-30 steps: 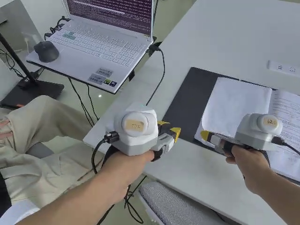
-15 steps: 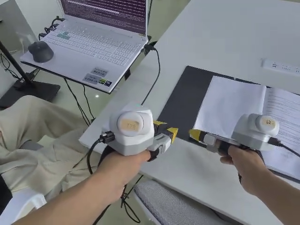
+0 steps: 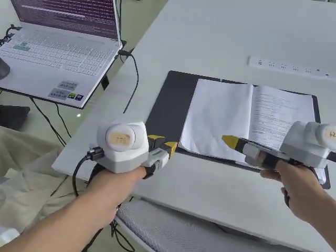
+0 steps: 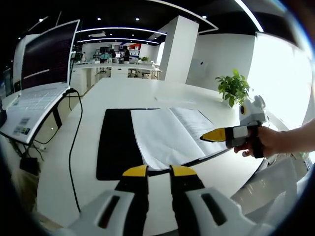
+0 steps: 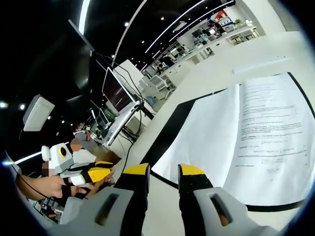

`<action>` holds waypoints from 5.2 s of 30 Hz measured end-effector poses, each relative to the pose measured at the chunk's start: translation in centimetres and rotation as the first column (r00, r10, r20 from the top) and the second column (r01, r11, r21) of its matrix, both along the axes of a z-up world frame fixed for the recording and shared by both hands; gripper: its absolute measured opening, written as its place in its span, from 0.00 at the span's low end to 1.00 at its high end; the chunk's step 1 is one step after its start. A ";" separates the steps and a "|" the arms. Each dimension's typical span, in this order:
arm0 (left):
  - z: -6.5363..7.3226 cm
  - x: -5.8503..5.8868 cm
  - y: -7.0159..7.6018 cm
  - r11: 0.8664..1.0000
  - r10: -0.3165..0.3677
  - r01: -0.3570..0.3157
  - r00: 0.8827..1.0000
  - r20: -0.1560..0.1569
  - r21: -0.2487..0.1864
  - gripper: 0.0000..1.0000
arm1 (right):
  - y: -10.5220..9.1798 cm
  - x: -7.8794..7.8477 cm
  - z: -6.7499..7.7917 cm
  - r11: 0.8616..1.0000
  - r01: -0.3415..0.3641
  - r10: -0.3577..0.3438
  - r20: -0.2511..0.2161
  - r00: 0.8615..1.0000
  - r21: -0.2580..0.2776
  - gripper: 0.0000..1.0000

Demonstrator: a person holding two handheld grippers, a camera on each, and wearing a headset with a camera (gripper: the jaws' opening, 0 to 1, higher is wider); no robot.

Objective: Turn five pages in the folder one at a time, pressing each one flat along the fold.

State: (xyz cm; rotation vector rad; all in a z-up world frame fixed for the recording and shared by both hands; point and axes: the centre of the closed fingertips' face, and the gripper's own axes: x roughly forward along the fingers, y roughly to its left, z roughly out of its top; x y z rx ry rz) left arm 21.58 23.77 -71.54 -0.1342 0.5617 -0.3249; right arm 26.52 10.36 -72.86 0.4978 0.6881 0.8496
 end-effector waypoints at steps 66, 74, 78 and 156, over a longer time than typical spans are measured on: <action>-10.4 7.6 -2.2 0.998 0.047 -0.043 0.996 -0.079 0.054 0.00 | -0.8 20.1 -6.8 0.952 0.267 -0.173 -0.451 0.875 0.152 0.00; -10.9 7.9 -2.1 0.997 0.049 -0.045 0.996 -0.069 0.055 0.00 | -1.7 23.2 -7.8 0.926 0.342 -0.225 -0.492 0.841 0.161 0.00; -10.9 7.9 -2.2 0.997 0.051 -0.047 0.996 -0.068 0.054 0.00 | -1.7 24.9 -8.0 0.925 0.352 -0.248 -0.480 0.841 0.140 0.00; -10.1 7.2 -2.6 0.993 -0.014 0.025 0.996 -0.089 0.118 0.00 | -2.2 -1.6 -7.7 0.970 0.071 0.104 -0.657 0.747 0.234 0.00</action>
